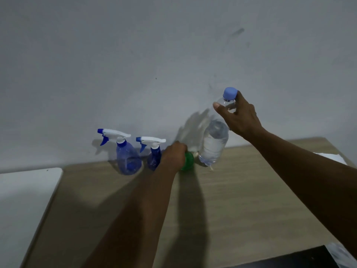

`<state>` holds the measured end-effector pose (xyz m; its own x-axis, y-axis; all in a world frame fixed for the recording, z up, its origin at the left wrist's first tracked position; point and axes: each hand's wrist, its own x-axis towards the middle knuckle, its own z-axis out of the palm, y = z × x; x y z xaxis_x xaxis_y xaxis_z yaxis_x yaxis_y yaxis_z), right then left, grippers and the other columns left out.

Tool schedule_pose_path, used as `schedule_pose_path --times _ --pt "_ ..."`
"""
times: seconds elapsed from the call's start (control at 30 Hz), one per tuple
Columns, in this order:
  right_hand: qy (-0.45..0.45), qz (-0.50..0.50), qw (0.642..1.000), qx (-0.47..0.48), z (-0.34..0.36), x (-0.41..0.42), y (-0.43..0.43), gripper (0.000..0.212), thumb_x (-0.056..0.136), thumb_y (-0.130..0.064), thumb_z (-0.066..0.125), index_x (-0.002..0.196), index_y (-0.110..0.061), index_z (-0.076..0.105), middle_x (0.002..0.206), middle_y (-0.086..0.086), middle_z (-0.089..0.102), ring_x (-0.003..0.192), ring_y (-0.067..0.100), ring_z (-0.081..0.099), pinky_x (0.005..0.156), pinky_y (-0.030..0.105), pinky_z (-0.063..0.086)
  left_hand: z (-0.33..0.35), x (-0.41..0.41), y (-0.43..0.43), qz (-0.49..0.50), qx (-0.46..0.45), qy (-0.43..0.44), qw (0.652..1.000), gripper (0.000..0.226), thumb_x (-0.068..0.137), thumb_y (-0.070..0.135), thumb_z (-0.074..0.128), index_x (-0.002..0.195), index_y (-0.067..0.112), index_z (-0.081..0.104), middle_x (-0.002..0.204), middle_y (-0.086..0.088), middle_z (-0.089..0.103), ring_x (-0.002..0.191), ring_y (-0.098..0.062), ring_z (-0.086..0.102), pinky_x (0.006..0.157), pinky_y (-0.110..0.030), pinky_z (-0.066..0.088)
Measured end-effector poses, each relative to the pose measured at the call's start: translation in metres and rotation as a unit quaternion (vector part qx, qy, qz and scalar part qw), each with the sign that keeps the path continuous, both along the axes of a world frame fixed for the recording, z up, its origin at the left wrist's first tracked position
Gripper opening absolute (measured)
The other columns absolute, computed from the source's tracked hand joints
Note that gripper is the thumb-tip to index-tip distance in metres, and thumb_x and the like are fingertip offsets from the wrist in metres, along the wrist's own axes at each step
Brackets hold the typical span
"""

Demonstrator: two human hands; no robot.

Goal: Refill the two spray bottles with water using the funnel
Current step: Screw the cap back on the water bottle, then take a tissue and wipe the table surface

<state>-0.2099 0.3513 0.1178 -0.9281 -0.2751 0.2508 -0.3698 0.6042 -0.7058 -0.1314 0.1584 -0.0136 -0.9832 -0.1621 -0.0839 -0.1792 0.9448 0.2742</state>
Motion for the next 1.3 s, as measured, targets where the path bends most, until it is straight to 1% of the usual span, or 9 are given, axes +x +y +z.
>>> schedule_pose_path --times 0.27,0.37,0.53,0.63,0.7,0.83,0.93,1.07,1.3 --pt "-0.022 0.034 0.999 0.011 -0.014 -0.023 -0.012 0.075 0.079 -0.076 0.057 0.135 -0.03 0.038 0.115 -0.002 0.058 0.103 0.024 0.064 0.084 0.051 0.058 -0.021 -0.02 -0.006 0.011 -0.001 -0.049 0.999 0.026 0.094 0.008 0.055 0.114 0.016 0.068 0.117 -0.011 0.063 0.105 -0.031 0.064 0.094 -0.043 0.053" --pt "-0.019 0.044 0.999 -0.006 -0.017 -0.022 -0.008 0.066 0.087 -0.065 0.058 0.136 -0.025 0.038 0.115 -0.006 0.054 0.106 0.02 0.06 0.089 0.042 0.054 -0.023 -0.019 -0.007 0.006 -0.004 -0.04 0.999 0.026 0.093 0.008 0.054 0.114 0.015 0.067 0.114 -0.011 0.063 0.102 -0.032 0.064 0.091 -0.043 0.054" --pt "-0.08 0.064 0.994 -0.023 -0.014 -0.01 -0.002 0.07 0.09 -0.064 0.053 0.143 -0.023 0.031 0.122 -0.01 0.048 0.111 0.014 0.053 0.082 0.024 0.04 -0.017 -0.009 -0.003 -0.001 -0.01 0.011 1.0 0.027 0.091 0.019 0.057 0.118 0.015 0.06 0.109 -0.011 0.059 0.096 -0.034 0.064 0.084 -0.045 0.056" --pt "-0.124 0.053 0.99 -0.042 -0.012 0.002 0.017 0.08 0.09 -0.066 0.05 0.15 -0.021 0.023 0.132 0.0 0.049 0.12 0.019 0.052 0.083 0.018 0.041 -0.006 0.0 0.009 0.011 0.005 0.051 0.999 0.029 0.091 0.027 0.058 0.118 0.016 0.06 0.109 -0.01 0.058 0.094 -0.033 0.064 0.083 -0.045 0.056" --pt "-0.135 0.014 0.99 -0.045 -0.013 0.011 0.037 0.077 0.091 -0.068 0.046 0.15 -0.02 0.027 0.141 0.012 0.05 0.128 0.026 0.051 0.092 0.028 0.04 -0.001 0.008 0.021 0.011 0.012 0.082 0.997 0.024 0.092 0.029 0.057 0.112 0.016 0.062 0.106 -0.009 0.059 0.093 -0.031 0.064 0.079 -0.041 0.054" --pt "-0.138 -0.031 0.99 0.015 -0.032 0.03 0.096 0.06 0.093 -0.061 0.05 0.133 -0.016 0.05 0.101 0.002 0.062 0.102 0.021 0.06 0.083 0.03 0.042 0.011 0.022 0.055 -0.007 0.026 0.109 0.994 0.019 0.093 0.032 0.055 0.101 0.021 0.068 0.099 -0.001 0.066 0.087 -0.024 0.065 0.07 -0.031 0.046" --pt "-0.134 -0.062 0.987 0.059 -0.054 0.04 0.155 0.042 0.093 -0.05 0.06 0.115 -0.015 0.061 0.088 -0.005 0.062 0.095 0.018 0.06 0.078 0.028 0.042 0.015 0.026 0.092 -0.013 0.04 0.141 0.989 0.017 0.09 0.036 0.059 0.094 0.025 0.07 0.094 0.001 0.071 0.086 -0.023 0.066 0.07 -0.033 0.051" --pt "-0.128 -0.153 0.976 0.085 -0.083 0.043 0.247 0.024 0.09 -0.038 0.066 0.097 -0.015 0.068 0.083 -0.002 0.065 0.091 0.022 0.064 0.076 0.028 0.044 0.013 0.021 0.156 -0.04 0.071 0.161 0.984 0.018 0.086 0.038 0.064 0.087 0.022 0.071 0.076 -0.001 0.07 0.079 -0.025 0.067 0.069 -0.035 0.053" --pt "-0.16 -0.291 0.939 0.089 -0.126 0.008 0.424 0.02 0.09 -0.033 0.063 0.095 -0.016 0.071 0.1 0.01 0.074 0.101 0.033 0.065 0.086 0.036 0.05 -0.009 -0.02 0.301 -0.081 0.1 0.11 0.986 0.018 0.084 0.038 0.061 0.096 0.027 0.069 0.085 0.007 0.066 0.088 -0.019 0.064 0.077 -0.035 0.053"
